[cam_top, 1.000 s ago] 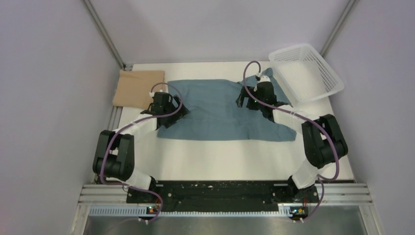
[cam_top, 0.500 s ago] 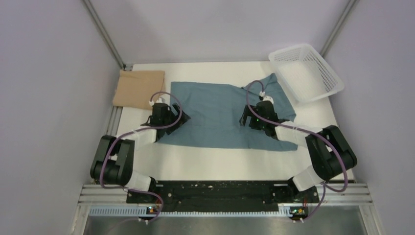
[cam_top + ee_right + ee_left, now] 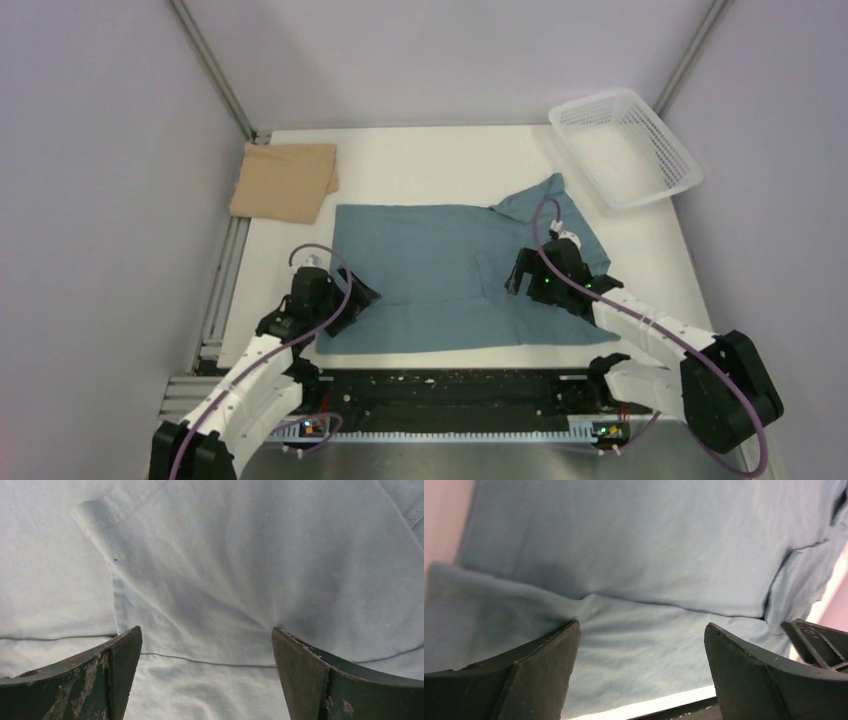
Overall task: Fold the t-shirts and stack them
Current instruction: Grab the side of the flattened tshirt furthest away from the robot with both arms
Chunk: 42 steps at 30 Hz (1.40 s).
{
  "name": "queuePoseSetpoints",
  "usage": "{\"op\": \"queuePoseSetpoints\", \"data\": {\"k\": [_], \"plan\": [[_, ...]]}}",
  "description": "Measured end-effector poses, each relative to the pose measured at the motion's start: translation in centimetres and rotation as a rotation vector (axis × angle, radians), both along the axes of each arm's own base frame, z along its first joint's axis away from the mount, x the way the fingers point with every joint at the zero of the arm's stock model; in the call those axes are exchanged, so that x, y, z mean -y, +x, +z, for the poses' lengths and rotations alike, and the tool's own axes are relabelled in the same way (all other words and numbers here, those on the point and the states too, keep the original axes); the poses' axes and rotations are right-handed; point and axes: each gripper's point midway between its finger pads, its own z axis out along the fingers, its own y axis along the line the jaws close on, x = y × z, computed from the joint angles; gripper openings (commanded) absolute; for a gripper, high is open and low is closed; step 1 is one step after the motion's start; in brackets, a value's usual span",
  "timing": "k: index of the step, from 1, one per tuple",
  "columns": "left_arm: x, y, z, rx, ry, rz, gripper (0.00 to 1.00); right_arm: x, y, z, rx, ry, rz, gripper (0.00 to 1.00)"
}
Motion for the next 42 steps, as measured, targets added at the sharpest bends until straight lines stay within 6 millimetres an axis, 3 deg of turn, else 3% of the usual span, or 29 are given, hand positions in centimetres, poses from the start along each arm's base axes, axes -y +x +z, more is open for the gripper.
{"op": "queuePoseSetpoints", "data": {"k": [3,6,8,11,14,19,22,23,28,31,34,42], "plan": [[-1.1,-1.0,0.2,-0.027,0.052,0.022,0.99,0.3,0.1,0.7,-0.001,-0.028,0.009,0.99],[-2.1,0.0,2.1,0.006,0.115,0.045,0.99,0.0,2.6,4.0,0.086,-0.039,-0.011,0.99],[-2.6,2.2,4.9,0.07,0.159,0.066,0.99,-0.4,5.3,7.3,0.18,-0.026,-0.033,0.99],[-3.2,5.8,7.9,0.126,0.223,0.105,0.99,-1.0,9.1,10.8,0.272,-0.001,-0.062,0.98],[-3.8,10.4,9.2,0.128,0.295,0.138,0.99,-0.8,12.0,11.6,0.3,-0.001,-0.08,0.98],[-5.7,17.3,6.5,0.0,0.435,0.187,0.96,0.1,13.1,9.8,0.267,-0.048,-0.087,0.98],[-7.0,20.7,4.9,-0.051,0.481,0.207,0.91,0.5,13.3,9.8,0.274,-0.072,-0.084,0.98],[-7.7,22.6,3.8,-0.078,0.498,0.211,0.89,0.6,13.4,9.8,0.281,-0.079,-0.088,0.98],[-8.6,27.6,0.3,-0.159,0.503,0.189,0.79,1.5,13.7,9.8,0.296,-0.114,-0.1,0.98],[-9.1,28.4,-1.6,-0.214,0.52,0.167,0.74,1.7,13.7,9.6,0.296,-0.124,-0.096,0.98],[-8.7,29.1,-1.6,-0.22,0.509,0.139,0.65,1.8,13.5,9.3,0.292,-0.129,-0.094,0.98],[-8.2,27.7,-1.9,-0.266,0.519,0.051,0.44,2.0,13.4,9.0,0.289,-0.142,-0.096,0.98]]}}
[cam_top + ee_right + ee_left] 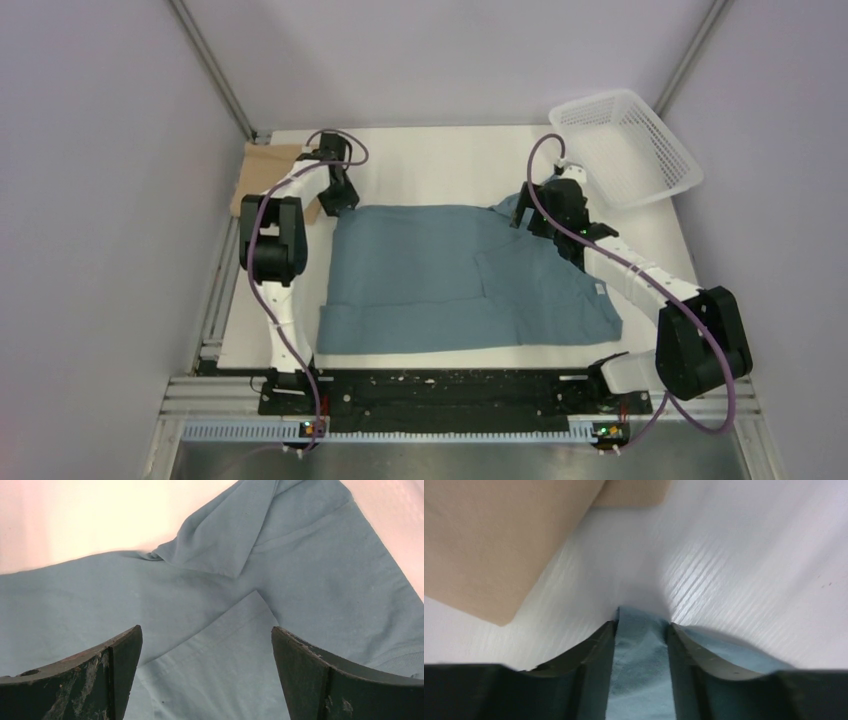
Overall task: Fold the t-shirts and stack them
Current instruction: Grab the side of the flattened tshirt furthest away from the robot with both arms
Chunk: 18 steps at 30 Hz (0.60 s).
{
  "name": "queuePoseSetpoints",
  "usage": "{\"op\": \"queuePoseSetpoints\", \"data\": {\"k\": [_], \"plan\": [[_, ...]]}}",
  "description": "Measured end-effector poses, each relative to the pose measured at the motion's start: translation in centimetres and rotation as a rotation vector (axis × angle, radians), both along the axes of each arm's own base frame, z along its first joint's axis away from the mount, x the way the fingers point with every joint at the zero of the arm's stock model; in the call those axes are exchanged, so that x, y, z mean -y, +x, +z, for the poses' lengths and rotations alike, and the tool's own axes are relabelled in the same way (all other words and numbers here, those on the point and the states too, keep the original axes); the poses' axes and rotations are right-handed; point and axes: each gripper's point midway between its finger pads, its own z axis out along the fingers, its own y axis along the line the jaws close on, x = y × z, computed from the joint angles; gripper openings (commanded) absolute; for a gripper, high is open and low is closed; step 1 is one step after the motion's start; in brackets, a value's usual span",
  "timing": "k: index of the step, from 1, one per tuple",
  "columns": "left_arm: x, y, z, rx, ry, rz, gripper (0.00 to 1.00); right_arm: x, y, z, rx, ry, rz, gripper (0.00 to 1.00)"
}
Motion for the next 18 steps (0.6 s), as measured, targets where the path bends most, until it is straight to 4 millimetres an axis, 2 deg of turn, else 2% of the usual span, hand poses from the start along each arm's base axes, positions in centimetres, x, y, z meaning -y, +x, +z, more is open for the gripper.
{"op": "queuePoseSetpoints", "data": {"k": [1,2,3,4,13,15,18], "plan": [[0.1,-0.2,0.0,-0.004,0.005,-0.009,0.38,0.1,-0.1,-0.1,-0.002,-0.003,-0.002,0.98],[0.3,-0.6,-0.1,-0.011,0.012,-0.02,0.27,0.1,-0.1,-0.2,-0.003,-0.005,-0.004,0.98],[0.5,-0.9,-0.1,-0.017,0.017,-0.028,0.09,0.2,-0.1,-0.3,-0.004,-0.007,-0.007,0.98],[0.7,-1.2,-0.2,-0.025,0.021,-0.037,0.0,0.3,-0.2,-0.4,-0.007,-0.01,-0.009,0.98],[1.5,-2.0,-0.1,-0.005,0.021,-0.092,0.0,1.0,0.0,-0.7,-0.007,-0.058,-0.02,0.98],[1.5,-3.2,0.0,0.004,0.012,-0.098,0.0,1.3,0.2,-1.7,-0.029,-0.085,-0.025,0.98],[1.4,-5.2,0.2,0.001,0.004,-0.103,0.0,1.5,1.3,-4.1,-0.105,-0.134,-0.037,0.98]]}}
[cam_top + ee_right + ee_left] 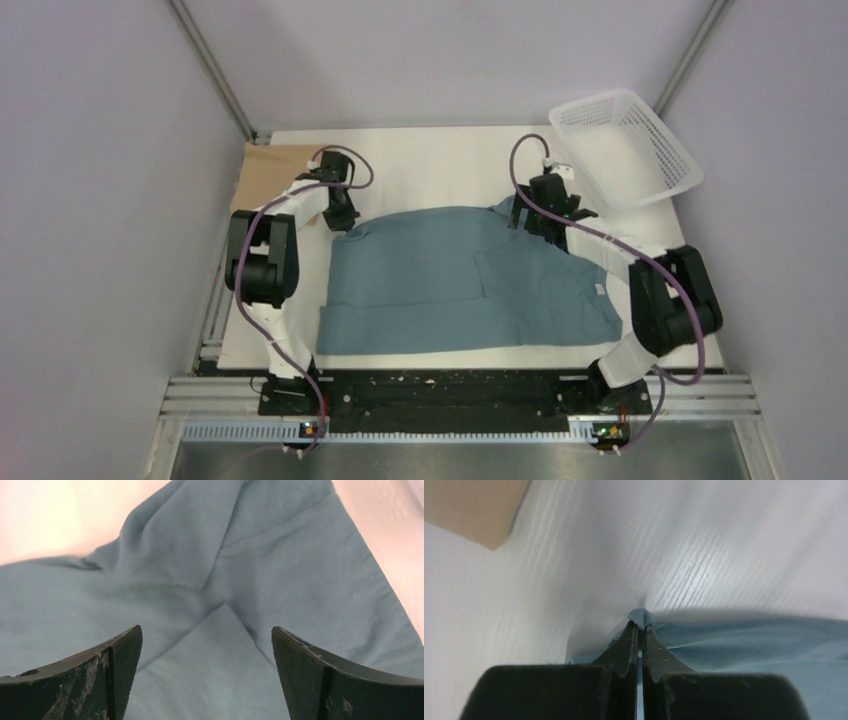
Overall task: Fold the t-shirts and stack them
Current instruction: Grab the side of the flattened tshirt furthest away from the robot with both arms
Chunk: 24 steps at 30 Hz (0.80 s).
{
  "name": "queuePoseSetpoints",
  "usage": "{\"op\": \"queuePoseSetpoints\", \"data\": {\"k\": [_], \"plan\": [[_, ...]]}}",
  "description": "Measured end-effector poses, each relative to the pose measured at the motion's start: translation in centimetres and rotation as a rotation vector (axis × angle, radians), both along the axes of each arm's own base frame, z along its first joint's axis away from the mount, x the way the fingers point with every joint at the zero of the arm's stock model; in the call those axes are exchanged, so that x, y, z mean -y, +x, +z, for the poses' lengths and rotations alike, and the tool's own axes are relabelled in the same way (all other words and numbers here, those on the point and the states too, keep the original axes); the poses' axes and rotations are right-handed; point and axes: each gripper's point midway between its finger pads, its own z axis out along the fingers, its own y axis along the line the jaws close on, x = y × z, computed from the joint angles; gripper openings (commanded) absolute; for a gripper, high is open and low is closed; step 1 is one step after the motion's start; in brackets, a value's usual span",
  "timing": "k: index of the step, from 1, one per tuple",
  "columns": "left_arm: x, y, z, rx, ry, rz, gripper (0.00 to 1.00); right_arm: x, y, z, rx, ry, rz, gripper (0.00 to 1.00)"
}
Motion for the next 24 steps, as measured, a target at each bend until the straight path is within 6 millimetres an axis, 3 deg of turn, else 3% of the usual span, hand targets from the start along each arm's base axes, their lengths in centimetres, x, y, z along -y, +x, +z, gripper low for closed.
{"op": "queuePoseSetpoints", "data": {"k": [2,9,16,24], "plan": [[0.1,-0.5,0.5,0.01,-0.007,-0.002,0.0,0.1,1.8,-1.1,-0.036,-0.033,-0.029,0.97],[0.5,0.5,2.0,0.073,-0.031,-0.01,0.0,0.9,6.7,-2.3,-0.041,-0.003,-0.117,0.93],[0.8,0.6,2.0,0.078,-0.044,-0.016,0.0,1.5,9.1,-5.2,-0.07,0.041,-0.147,0.88],[0.8,0.5,2.0,0.077,-0.049,-0.015,0.0,-0.8,11.5,-3.5,-0.005,0.146,-0.075,0.87]]}}
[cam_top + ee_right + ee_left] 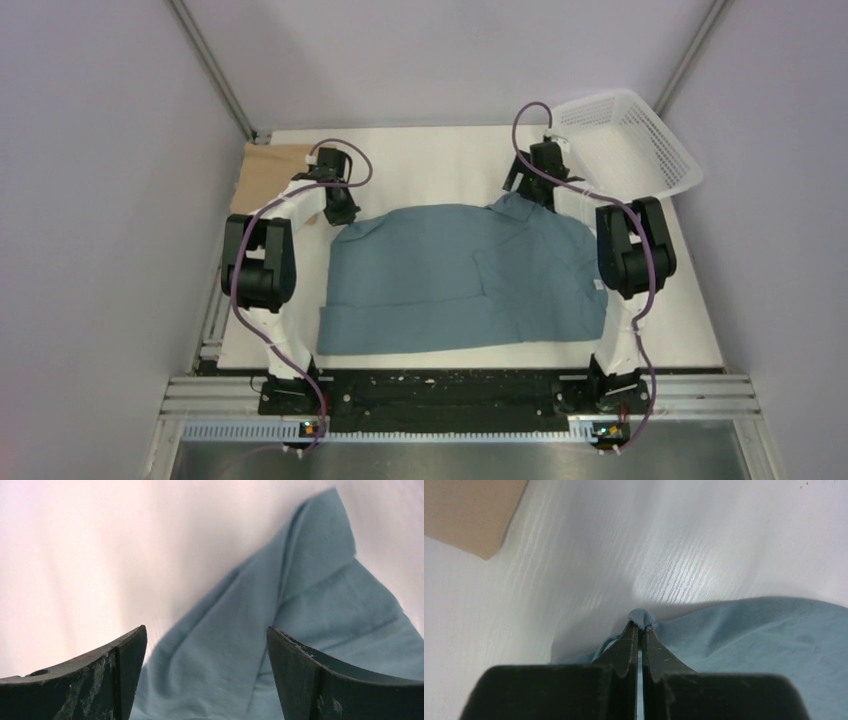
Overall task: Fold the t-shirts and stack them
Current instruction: Grab the side of the flattened tshirt furthest away from the robot with both arms
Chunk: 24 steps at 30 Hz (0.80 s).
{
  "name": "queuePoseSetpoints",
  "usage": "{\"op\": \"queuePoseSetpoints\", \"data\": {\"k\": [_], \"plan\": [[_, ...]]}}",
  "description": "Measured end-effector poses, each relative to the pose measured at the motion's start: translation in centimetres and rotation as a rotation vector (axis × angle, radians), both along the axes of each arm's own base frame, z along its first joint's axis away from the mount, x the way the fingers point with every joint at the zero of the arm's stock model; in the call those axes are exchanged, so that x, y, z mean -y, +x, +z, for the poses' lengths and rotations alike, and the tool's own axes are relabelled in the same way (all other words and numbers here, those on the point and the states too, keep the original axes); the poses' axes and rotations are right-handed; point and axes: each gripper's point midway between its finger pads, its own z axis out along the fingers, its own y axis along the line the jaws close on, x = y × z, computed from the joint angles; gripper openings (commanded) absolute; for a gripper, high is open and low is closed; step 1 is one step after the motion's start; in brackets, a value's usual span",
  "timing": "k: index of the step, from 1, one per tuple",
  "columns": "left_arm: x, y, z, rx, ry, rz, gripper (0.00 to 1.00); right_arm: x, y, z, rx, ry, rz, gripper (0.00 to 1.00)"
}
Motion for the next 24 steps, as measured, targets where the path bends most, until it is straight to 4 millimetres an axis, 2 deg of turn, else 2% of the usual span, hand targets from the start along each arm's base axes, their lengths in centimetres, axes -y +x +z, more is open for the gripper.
{"op": "queuePoseSetpoints", "data": {"k": [5,9,16,20,24], "plan": [[0.1,-0.1,0.1,0.001,-0.003,-0.002,0.0,-1.0,2.4,1.3,0.053,0.022,0.023,0.87],[0.0,-0.1,0.1,0.002,-0.003,-0.002,0.0,-1.1,3.5,0.9,0.056,0.011,0.027,0.87],[0.0,-0.1,0.1,0.002,-0.003,-0.001,0.0,-0.4,2.9,-0.2,0.026,-0.024,0.012,0.87],[0.0,-0.2,0.1,0.001,-0.003,-0.001,0.0,0.4,1.7,-1.2,-0.001,-0.064,0.006,0.87],[0.0,-0.2,0.1,0.001,-0.003,0.0,0.0,0.6,1.2,-1.2,-0.007,-0.078,0.019,0.87]]}}
